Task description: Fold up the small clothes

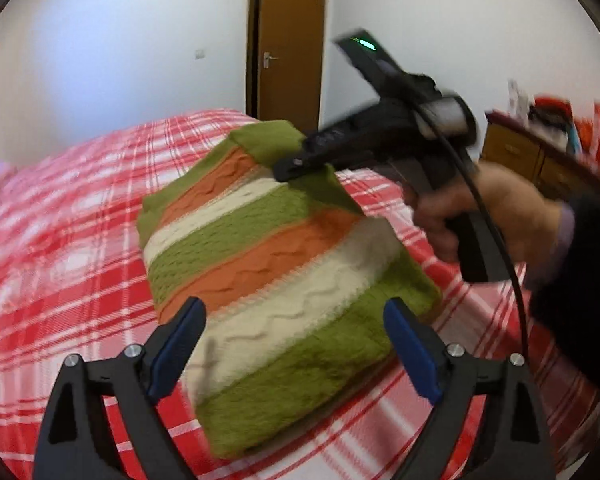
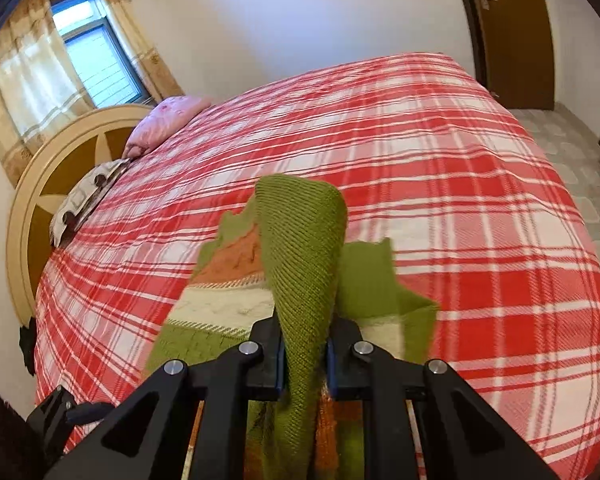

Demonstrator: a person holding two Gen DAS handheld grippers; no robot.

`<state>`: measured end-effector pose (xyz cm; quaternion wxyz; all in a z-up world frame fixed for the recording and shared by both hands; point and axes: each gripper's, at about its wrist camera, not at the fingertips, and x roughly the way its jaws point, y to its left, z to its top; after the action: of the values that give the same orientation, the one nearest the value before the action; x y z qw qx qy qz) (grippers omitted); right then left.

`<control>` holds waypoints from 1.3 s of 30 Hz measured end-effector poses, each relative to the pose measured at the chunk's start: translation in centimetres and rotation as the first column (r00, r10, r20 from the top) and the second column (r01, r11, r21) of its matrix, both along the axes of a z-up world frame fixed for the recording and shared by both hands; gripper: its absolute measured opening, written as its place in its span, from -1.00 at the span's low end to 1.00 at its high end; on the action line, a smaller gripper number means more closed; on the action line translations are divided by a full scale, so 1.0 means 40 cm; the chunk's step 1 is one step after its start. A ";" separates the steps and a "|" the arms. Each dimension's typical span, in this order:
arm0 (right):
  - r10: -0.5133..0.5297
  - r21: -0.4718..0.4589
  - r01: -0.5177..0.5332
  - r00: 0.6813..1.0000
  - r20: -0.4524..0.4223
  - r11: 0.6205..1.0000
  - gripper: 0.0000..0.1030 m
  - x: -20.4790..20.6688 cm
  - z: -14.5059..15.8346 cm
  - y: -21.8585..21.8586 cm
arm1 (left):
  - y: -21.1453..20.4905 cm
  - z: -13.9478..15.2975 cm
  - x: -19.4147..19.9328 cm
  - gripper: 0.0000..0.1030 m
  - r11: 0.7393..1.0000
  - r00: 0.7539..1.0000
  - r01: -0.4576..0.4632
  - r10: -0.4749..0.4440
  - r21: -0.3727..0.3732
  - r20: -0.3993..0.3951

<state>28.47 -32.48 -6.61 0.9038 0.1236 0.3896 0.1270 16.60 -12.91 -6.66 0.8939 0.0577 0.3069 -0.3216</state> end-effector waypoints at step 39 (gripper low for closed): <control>-0.065 -0.210 0.078 0.996 0.068 0.975 -0.47 -0.375 -0.085 0.140 | 0.017 -0.067 0.026 0.89 0.919 0.940 -0.313 0.336 0.239 -0.060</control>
<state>13.48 -26.88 -9.99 0.9272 0.0362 0.3686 0.0557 17.62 -12.25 -9.36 0.9059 0.0910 0.3912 -0.1342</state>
